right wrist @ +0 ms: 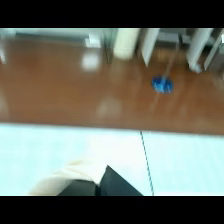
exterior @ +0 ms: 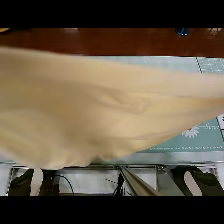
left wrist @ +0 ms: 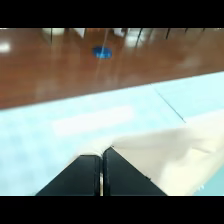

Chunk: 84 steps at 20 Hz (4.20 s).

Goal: Fold the shirts.

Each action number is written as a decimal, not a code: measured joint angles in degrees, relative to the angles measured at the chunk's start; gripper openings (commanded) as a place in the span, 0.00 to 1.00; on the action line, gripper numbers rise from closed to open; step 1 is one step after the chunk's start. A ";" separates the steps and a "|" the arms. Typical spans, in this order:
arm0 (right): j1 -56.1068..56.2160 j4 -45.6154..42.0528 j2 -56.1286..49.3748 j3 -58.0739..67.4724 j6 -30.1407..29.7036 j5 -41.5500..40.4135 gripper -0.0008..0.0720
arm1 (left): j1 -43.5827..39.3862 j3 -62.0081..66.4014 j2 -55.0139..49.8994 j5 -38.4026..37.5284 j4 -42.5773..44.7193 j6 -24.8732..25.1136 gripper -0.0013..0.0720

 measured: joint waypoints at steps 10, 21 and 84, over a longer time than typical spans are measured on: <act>5.64 -5.53 -5.07 1.16 -0.85 17.49 0.04 | 0.02 -10.08 0.26 -6.14 0.68 0.09 0.05; 6.51 -6.14 -5.97 -1.11 1.62 23.50 0.04 | 0.02 -11.78 -1.11 -8.90 5.03 -1.07 0.05; -15.80 33.09 -42.45 -33.40 -15.91 -4.61 0.68 | -8.90 -80.89 -35.71 19.50 24.63 18.34 0.80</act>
